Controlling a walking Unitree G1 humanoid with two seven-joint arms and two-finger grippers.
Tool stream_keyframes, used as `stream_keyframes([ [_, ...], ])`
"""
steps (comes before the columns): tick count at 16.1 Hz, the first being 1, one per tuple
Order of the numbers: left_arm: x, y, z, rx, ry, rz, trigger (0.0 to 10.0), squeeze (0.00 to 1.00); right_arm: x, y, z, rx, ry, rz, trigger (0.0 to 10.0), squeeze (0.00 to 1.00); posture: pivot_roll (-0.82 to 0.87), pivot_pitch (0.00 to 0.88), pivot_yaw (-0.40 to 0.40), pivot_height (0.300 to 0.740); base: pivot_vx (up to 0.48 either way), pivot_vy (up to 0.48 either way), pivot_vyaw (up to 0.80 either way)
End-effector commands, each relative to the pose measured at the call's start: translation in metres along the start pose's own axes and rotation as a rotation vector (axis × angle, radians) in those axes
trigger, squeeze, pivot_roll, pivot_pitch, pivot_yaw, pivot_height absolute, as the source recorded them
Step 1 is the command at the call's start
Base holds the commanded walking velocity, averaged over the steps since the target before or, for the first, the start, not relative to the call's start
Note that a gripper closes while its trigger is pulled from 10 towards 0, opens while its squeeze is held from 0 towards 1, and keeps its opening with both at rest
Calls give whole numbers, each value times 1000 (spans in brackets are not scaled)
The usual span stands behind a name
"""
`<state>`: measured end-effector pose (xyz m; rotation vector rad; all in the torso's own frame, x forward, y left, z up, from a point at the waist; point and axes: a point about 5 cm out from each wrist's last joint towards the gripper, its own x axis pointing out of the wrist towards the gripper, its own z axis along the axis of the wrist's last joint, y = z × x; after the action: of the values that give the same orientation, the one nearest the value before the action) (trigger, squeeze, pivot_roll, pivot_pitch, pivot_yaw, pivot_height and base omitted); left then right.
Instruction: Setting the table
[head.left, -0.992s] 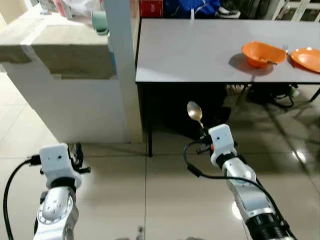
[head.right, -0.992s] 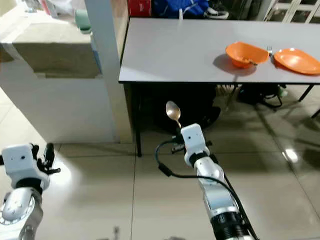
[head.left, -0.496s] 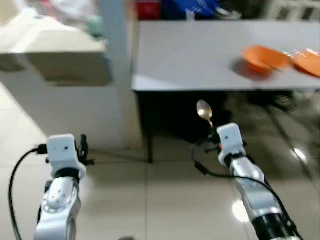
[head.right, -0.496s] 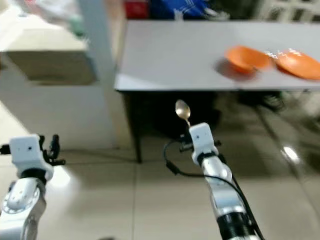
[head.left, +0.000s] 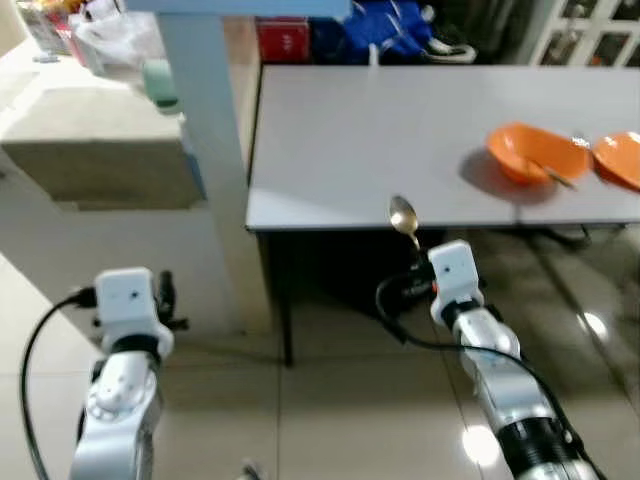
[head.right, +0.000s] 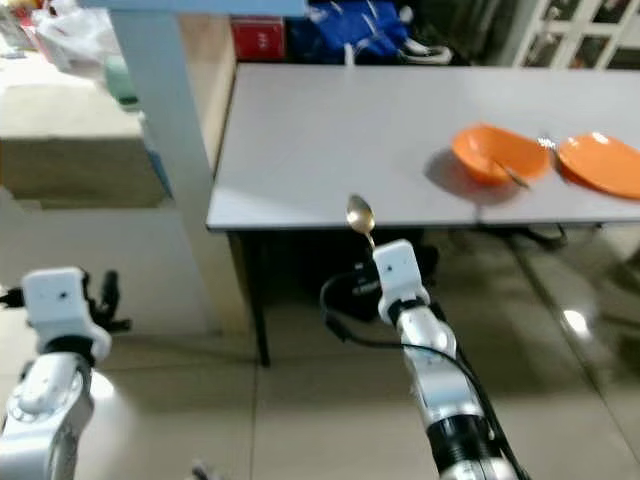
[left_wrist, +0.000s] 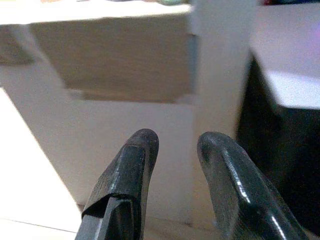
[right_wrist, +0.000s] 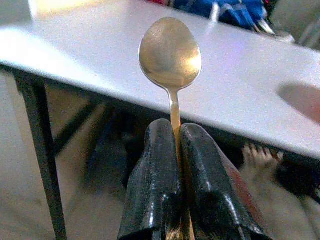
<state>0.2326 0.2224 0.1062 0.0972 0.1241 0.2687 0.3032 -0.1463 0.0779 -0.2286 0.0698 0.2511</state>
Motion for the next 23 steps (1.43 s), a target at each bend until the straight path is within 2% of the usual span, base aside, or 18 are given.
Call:
stream_keyframes([
  [1, -1, 11, -4, 10, 16, 48, 10000, 0, 2, 7, 1, 9, -9, 23, 10000, 0, -17, 38, 6, 740, 0, 0, 0],
  [4, -3, 10, -3, 22, 9, 33, 10000, 0, 3, 7, 0, 7, -4, 26, 10000, 0, -13, 36, 6, 740, 0, 0, 0],
  [19, -3, 1, -4, 47, 4, 4, 10000, 0, 1, 11, -3, -2, -6, 50, 10000, 0, -19, 31, 3, 740, 332, -341, 0],
  [23, -3, 0, -3, 52, -4, -2, 10000, 0, 0, 11, -5, -4, -1, 53, 10000, 0, -23, 35, 2, 740, 0, -440, 0],
])
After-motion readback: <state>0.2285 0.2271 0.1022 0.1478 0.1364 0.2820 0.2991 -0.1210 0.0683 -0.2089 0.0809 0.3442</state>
